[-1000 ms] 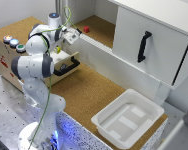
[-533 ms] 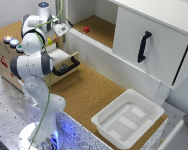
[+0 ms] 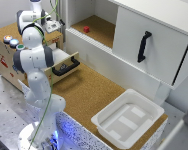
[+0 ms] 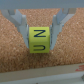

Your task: Place the yellow block on top of the drawer

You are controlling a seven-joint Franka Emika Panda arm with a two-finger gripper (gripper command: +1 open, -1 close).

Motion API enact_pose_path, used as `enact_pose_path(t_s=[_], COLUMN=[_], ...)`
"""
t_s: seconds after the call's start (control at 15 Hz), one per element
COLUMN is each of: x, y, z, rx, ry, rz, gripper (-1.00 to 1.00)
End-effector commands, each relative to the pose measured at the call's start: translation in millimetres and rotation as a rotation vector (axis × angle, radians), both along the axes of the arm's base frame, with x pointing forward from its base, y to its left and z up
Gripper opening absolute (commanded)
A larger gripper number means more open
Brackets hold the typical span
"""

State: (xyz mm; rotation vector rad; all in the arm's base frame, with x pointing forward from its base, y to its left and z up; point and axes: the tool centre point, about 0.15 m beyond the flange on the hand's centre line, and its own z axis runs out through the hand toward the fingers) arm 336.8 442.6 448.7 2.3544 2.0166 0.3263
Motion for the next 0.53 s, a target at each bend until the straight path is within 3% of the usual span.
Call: enact_pose_path(t_s=[0.0, 0.47], x=[8, 0], y=[25, -23], z=[29, 42], rx=[-0.136, -0.099], ry=[0.016, 0.002], rz=[-0.054, -0.113], gripper=[1.0, 1.0])
